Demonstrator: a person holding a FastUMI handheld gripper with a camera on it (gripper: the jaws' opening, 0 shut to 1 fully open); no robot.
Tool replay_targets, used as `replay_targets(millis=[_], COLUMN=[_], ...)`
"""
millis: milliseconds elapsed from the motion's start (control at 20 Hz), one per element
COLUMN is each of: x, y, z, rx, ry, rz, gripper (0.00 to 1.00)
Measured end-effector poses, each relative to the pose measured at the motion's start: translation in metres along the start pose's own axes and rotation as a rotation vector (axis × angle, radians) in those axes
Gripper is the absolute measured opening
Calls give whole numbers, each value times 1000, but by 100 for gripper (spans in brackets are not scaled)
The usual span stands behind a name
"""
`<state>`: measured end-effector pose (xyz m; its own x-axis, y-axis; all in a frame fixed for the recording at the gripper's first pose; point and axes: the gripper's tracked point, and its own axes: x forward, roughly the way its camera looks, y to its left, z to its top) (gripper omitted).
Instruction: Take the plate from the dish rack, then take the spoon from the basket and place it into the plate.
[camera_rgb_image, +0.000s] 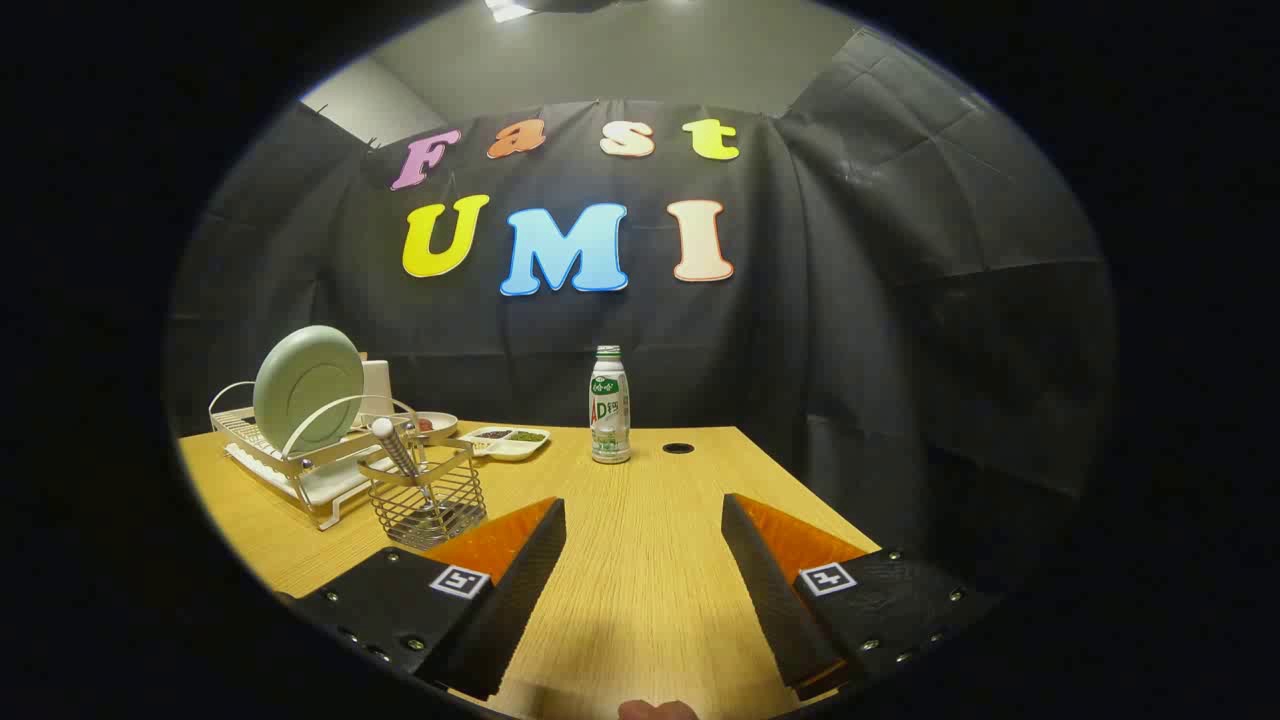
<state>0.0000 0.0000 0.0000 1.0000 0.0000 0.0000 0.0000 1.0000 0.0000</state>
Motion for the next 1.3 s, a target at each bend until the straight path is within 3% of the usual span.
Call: replay_targets(millis=[300,450,650,900,1150,1300], x=[62,79,69,34,16,15], y=[-5,-14,-15,24,72,105], z=[21,58,123,222,283,295], rx=[19,44,4,-14,-2,12], ry=[-28,-47,-57,-110,-137,-126], rz=[-11,-37,-62,-49,-82,-76], gripper=[97,97,97,97,97,97])
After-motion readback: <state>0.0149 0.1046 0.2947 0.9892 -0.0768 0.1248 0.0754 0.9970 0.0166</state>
